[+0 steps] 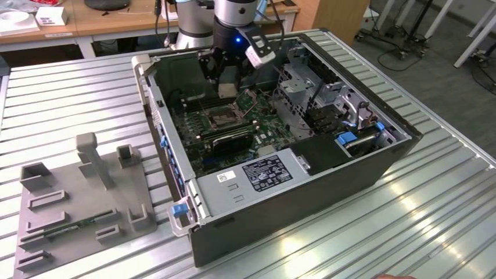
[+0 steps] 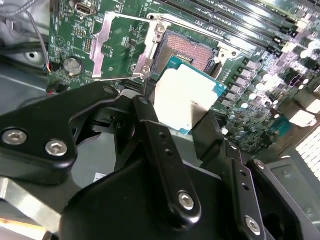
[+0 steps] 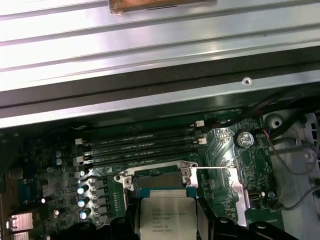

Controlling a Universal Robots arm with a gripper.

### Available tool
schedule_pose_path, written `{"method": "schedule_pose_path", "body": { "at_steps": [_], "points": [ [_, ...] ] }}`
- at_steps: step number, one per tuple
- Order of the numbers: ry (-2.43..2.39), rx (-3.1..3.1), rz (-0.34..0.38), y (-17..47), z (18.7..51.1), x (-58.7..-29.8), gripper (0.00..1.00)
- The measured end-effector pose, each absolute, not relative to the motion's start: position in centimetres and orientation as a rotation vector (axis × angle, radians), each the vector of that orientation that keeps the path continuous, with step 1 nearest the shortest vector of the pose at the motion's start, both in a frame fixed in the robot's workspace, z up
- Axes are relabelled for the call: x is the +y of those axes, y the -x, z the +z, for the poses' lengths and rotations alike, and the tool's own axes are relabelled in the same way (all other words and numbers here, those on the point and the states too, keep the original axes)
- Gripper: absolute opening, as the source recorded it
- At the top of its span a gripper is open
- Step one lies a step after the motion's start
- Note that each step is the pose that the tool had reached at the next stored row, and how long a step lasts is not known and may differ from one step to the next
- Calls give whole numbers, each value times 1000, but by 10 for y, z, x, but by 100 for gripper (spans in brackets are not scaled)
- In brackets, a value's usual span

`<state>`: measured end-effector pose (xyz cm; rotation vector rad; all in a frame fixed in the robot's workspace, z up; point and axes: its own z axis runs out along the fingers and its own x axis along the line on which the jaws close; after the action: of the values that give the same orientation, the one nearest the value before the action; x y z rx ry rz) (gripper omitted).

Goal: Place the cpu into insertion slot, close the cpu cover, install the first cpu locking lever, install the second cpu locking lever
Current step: 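Place the cpu into insertion slot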

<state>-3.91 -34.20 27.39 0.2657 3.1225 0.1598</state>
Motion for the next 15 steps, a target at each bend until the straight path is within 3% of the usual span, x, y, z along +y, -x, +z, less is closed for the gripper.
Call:
{"method": "schedule_pose_path", "body": {
  "at_steps": [15],
  "points": [
    [-540, 3078, 158, 39, 272, -342, 54]
  ]
}}
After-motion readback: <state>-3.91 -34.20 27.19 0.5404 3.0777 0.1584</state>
